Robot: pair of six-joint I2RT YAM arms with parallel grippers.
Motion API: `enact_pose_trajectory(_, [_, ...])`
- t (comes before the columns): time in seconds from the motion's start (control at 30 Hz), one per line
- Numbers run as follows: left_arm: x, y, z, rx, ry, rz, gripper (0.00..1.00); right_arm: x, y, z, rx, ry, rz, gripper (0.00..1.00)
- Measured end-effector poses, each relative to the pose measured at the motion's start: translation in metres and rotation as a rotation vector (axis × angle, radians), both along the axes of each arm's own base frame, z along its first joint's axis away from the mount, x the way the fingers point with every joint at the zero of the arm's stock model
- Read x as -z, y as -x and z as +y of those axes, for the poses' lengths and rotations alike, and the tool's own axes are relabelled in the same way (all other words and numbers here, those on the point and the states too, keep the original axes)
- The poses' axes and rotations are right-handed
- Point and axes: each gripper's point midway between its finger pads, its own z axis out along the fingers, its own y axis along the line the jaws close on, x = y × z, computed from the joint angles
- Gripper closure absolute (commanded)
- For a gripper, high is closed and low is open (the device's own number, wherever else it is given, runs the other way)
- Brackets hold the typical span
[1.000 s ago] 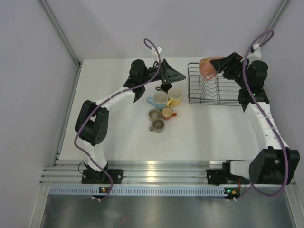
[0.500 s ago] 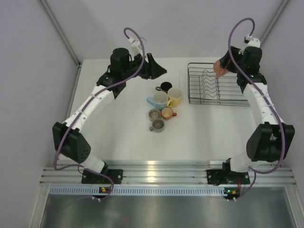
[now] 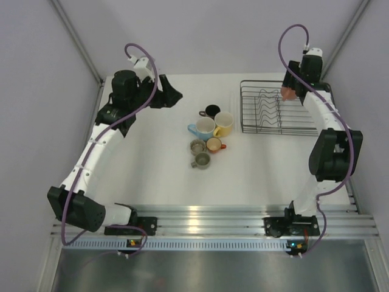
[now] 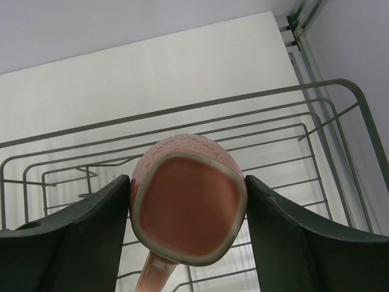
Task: Load the cups into the dish rack
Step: Place the cup upside down on the dish rack
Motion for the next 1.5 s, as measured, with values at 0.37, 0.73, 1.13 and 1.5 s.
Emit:
enact_pose_trajectory(0.37, [0.000,-0.015,0.057,-0.162,-0.019,0.004,0.17,0.021,-0.014,-0.010,0.034,0.053,0.044,1.00])
enact_pose_trajectory(0.73, [0.004,-0.016,0.065,-0.183,-0.023,0.019,0.17,0.053,-0.015,-0.014,0.048,0.067,0.099,1.00])
enact_pose_trajectory(1.13, [0.006,-0.017,0.068,-0.192,-0.025,0.026,0.17,0.101,-0.014,-0.015,0.050,0.068,0.191,1.00])
enact_pose_trajectory(1.5, [0.003,-0.016,0.073,-0.205,-0.027,0.020,0.06,0.103,-0.017,-0.018,0.065,0.073,0.180,0.54])
